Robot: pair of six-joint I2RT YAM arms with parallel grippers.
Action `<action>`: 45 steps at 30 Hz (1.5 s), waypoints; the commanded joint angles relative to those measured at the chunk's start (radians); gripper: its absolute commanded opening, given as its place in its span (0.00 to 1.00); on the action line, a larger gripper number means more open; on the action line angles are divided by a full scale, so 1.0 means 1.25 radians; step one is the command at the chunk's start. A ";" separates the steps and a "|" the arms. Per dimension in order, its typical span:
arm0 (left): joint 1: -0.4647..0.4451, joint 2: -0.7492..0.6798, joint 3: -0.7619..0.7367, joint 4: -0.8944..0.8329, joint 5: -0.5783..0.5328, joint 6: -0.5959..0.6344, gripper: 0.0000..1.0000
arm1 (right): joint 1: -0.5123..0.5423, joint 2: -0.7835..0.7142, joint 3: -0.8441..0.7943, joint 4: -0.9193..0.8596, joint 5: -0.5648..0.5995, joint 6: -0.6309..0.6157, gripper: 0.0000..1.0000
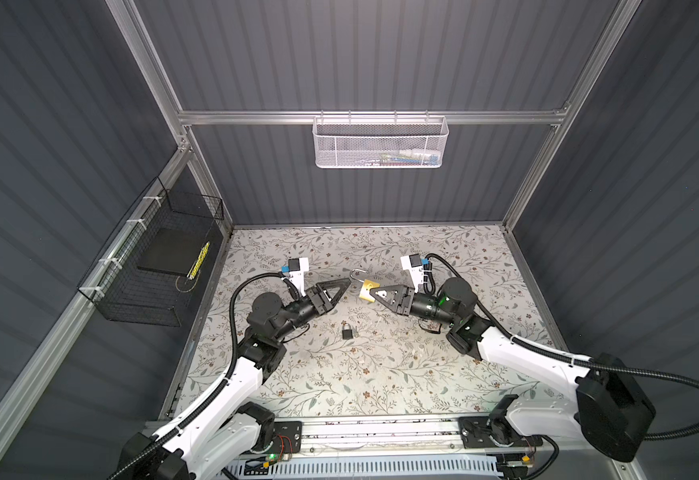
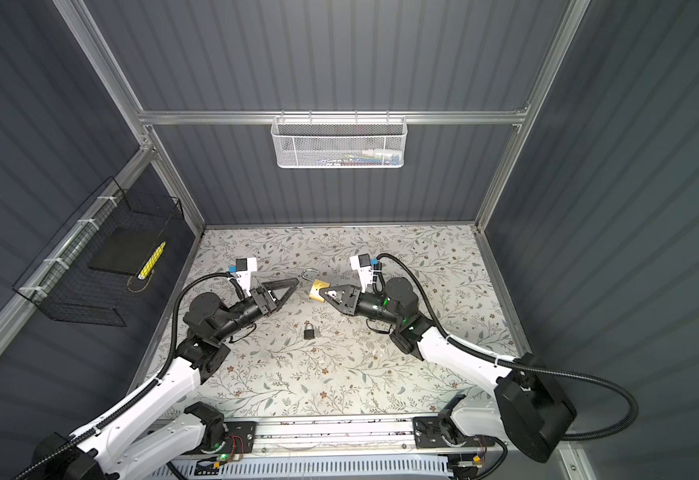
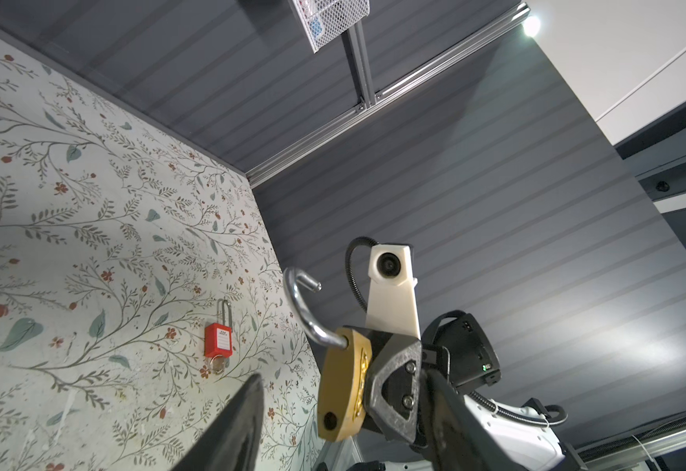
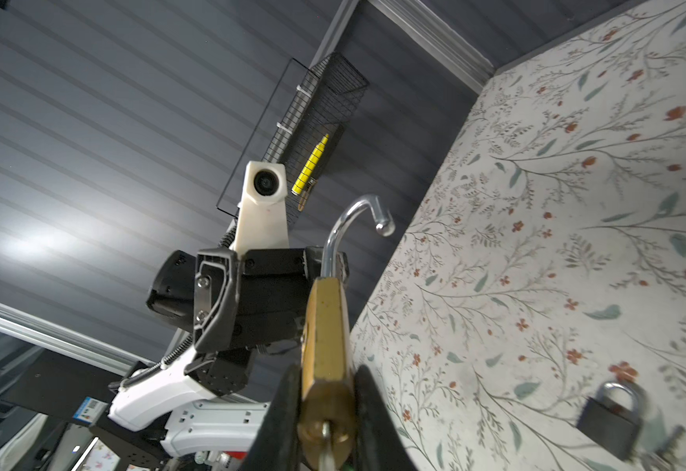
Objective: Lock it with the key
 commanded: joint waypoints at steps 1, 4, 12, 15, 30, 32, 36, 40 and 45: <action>-0.001 -0.016 0.046 -0.061 0.021 0.048 0.63 | 0.000 -0.055 0.015 -0.184 0.016 -0.143 0.00; -0.001 -0.002 0.063 -0.064 0.039 0.052 0.63 | 0.000 -0.070 0.018 -0.246 0.020 -0.172 0.00; -0.001 0.075 0.078 -0.009 0.102 0.012 0.63 | 0.018 -0.036 0.026 -0.215 -0.035 -0.160 0.00; -0.001 0.087 0.078 -0.011 0.112 0.011 0.63 | 0.032 -0.018 0.046 -0.215 -0.056 -0.168 0.00; -0.001 0.091 0.062 -0.042 0.129 0.022 0.63 | 0.048 0.005 0.080 -0.161 -0.111 -0.151 0.00; 0.000 0.091 0.063 -0.045 0.134 0.023 0.63 | 0.048 0.007 0.083 -0.159 -0.113 -0.152 0.00; 0.000 0.090 0.058 -0.051 0.137 0.023 0.63 | 0.047 0.008 0.091 -0.157 -0.121 -0.152 0.00; -0.001 0.088 0.055 -0.051 0.136 0.023 0.63 | 0.046 0.007 0.094 -0.157 -0.123 -0.156 0.00; -0.001 0.084 0.058 -0.064 0.138 0.030 0.63 | 0.044 0.005 0.095 -0.153 -0.127 -0.154 0.00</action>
